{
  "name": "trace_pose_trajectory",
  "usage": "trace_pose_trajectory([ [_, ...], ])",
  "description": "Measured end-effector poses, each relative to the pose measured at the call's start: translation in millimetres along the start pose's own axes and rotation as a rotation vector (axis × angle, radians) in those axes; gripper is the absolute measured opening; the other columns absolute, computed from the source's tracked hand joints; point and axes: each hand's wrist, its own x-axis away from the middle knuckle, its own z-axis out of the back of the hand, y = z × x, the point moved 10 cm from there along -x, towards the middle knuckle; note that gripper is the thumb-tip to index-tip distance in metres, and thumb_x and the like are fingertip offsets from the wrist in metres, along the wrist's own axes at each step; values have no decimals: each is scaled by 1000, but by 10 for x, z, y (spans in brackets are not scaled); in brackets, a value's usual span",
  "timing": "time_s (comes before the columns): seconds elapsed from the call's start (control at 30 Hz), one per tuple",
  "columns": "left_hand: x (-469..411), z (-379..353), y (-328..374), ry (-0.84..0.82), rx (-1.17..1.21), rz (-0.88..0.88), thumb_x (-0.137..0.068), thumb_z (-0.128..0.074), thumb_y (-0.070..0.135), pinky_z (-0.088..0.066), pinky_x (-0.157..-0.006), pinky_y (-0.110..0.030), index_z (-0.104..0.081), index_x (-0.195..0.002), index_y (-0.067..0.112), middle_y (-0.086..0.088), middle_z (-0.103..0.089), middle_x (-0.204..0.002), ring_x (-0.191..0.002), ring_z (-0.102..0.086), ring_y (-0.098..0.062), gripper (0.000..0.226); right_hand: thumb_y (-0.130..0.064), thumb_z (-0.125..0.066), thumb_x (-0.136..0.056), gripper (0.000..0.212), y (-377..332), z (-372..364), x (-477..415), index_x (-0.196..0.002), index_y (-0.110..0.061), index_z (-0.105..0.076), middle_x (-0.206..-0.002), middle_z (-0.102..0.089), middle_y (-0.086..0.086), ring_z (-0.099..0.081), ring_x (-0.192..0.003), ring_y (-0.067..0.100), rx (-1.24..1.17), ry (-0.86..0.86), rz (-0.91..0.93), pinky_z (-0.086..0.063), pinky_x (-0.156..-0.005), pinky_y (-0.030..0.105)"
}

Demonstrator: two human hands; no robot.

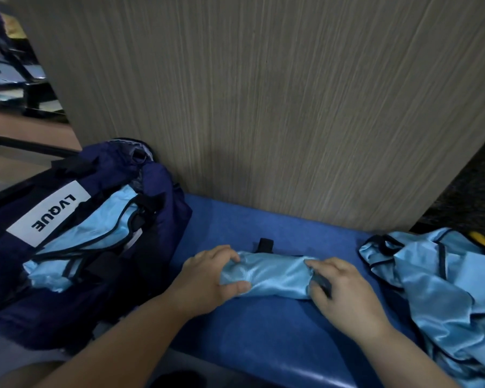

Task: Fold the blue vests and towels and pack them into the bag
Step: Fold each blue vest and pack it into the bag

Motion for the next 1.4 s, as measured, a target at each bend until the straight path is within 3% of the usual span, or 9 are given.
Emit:
trace_pose_trajectory([
  [0.1,-1,-88,6,-102,-96,-35,-63,-75,67,-14,-112,-31,-34,-136,42,32,-20,-131,-125,-20,1,87,-65,-46,-72,80,-4,-120,21,-143,-29,-47,-125,-50,-15,-46,-121,9,44,-169,2,-35,-90,16],
  [0.2,-5,-74,-5,-46,-29,-62,-70,-77,55,-19,-110,-28,-40,-134,41,32,-22,-129,-122,-23,2,76,-57,-62,-80,80,-29,-179,30,-150,-30,-32,-134,-41,-16,-40,-126,7,89,-202,0,-29,-89,12],
  [0.33,5,32,-38,91,105,-117,-71,-67,32,-40,-101,-27,-55,-124,31,24,-42,-124,-114,-47,-4,54,-50,-66,-81,76,-17,-165,58,-148,-31,-33,-130,-46,-14,-48,-120,9,59,-125,-30,-39,-90,19],
  [0.57,138,284,15,159,267,-102,-74,-66,23,-47,-63,-29,-51,-96,35,7,-60,-80,-72,-57,-7,29,-38,-75,-78,56,-155,-206,103,-128,-32,-49,-118,-55,-9,-63,-97,12,50,-127,-21,-44,-70,23],
  [0.77,300,754,50,232,405,-134,-75,-69,16,-46,-58,-23,-50,-98,36,11,-60,-77,-66,-58,-6,36,-21,-71,-80,43,-360,-286,68,-114,-39,-51,-103,-62,-7,-62,-84,12,-70,-151,-85,-48,-70,28],
  [0.93,510,1444,-283,348,451,-122,-75,-69,2,-43,-58,-14,-55,-95,37,20,-60,-71,-60,-54,3,43,-16,-70,-80,38,-1015,-195,-230,-104,-40,-53,-96,-63,-12,-57,-81,6,-163,-83,58,-41,-65,9],
  [1.07,737,2014,-764,488,487,-71,-70,-73,-6,-45,-60,-14,-60,-84,31,14,-62,-76,-63,-55,2,41,-10,-67,-75,36,-1783,-43,-700,-105,-29,-61,-96,-58,-7,-49,-81,5,-228,65,249,-33,-68,13],
  [1.2,964,2407,-1276,562,263,2,-71,-76,4,-41,-64,-16,-53,-85,35,11,-61,-85,-72,-56,-1,41,-9,-60,-68,33,-2498,-22,-1130,-98,-19,-68,-90,-53,-6,-44,-78,0,-299,151,406,-32,-70,6],
  [1.4,1300,2601,-1742,686,-210,181,-73,-72,7,-36,-66,-32,-52,-83,27,10,-57,-85,-83,-54,-20,30,2,-64,-74,32,-3309,-355,-1625,-94,-21,-73,-98,-59,-2,-53,-86,7,-490,46,331,-33,-74,1],
])
